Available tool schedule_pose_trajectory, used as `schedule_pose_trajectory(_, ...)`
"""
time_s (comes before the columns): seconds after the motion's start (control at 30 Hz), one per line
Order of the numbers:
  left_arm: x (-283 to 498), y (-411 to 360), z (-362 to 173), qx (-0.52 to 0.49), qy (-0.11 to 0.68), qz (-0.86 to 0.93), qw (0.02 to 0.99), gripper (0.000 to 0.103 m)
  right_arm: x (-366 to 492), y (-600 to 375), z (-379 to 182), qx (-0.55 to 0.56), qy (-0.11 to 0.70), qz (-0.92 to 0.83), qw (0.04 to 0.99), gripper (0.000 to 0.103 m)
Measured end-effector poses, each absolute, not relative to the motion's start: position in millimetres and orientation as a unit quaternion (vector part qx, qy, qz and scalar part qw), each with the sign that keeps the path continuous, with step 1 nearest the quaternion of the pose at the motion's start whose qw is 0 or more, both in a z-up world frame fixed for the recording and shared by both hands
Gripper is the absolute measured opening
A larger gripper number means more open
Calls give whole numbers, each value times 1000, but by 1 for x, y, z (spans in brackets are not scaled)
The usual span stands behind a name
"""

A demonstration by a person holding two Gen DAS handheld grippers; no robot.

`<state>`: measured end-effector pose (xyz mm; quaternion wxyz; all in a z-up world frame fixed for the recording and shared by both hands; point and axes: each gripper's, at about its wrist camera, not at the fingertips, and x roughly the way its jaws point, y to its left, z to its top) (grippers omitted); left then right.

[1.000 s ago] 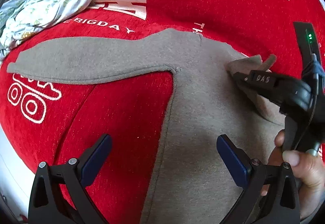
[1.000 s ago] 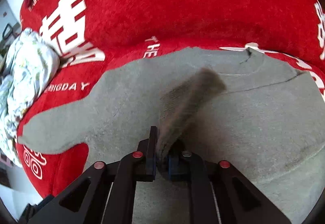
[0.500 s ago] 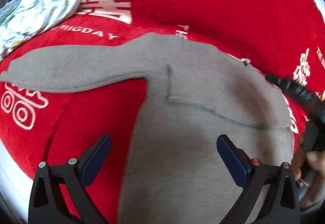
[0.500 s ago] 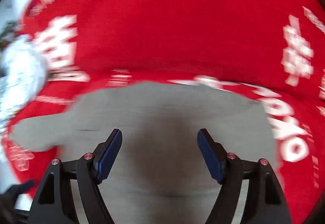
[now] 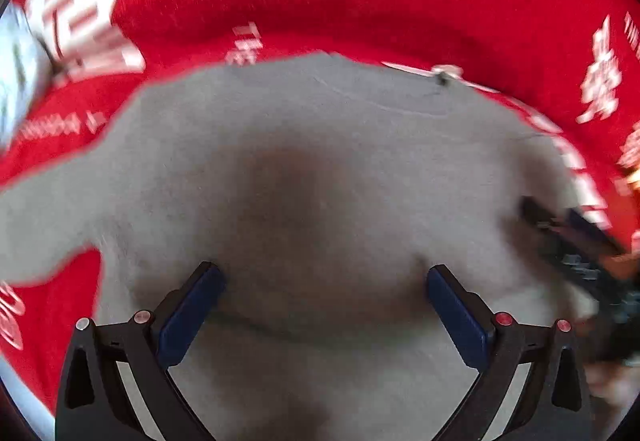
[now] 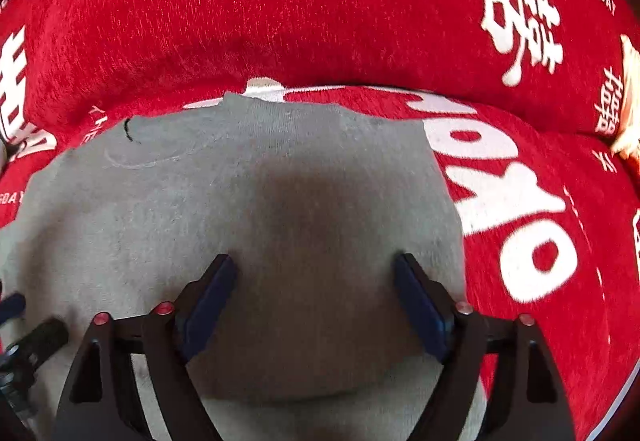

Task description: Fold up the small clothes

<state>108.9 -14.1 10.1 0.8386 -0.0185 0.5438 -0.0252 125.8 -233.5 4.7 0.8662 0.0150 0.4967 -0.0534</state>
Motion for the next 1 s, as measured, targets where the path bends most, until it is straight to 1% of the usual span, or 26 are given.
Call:
schedule_pose_trajectory(0.03,111,-15,8,-7,545,-19,838,103,130,-235,4,18,500,-53,864,89)
schedule_pose_trajectory(0.13,109,-9,17,-31,541,-21,840,103,132,-233,12,13,508,-57,859,89)
schedule_pose_trajectory(0.2,104,-4,23,-52,534,-28,844,103,121,-227,21,9,487,-37,872,89)
schedule_pose_trajectory(0.3,102,-11,12,-25,543,-19,839,103,104,-212,21,-7,488,-11,873,89)
schedule_pose_trajectory(0.33,100,-16,8,2,538,-12,843,103,99,-210,16,-11,497,-16,868,89)
schedule_pose_trajectory(0.4,94,-19,11,17,530,-8,848,103,90,-209,9,-6,504,-16,863,89)
schedule_pose_trajectory(0.5,79,-11,22,-6,520,-8,854,103,70,-207,15,-7,488,-24,872,90)
schedule_pose_trajectory(0.6,61,-3,29,-21,504,-8,863,103,49,-204,23,17,475,-10,880,90)
schedule_pose_trajectory(0.73,40,-1,23,-9,507,-10,862,103,30,-191,10,-4,492,-3,871,90)
schedule_pose_trajectory(0.83,26,3,9,-3,520,-6,854,103,9,-187,7,-15,474,-8,880,95)
schedule_pose_trajectory(0.93,4,7,9,-4,505,-8,863,103,-10,-190,6,-11,459,-4,888,99)
schedule_pose_trajectory(0.97,-4,8,9,-4,503,-12,864,103,-15,-190,5,-12,452,-2,892,103)
schedule_pose_trajectory(1.0,-10,9,10,-3,502,-15,865,103,-21,-190,4,-15,447,0,895,103)
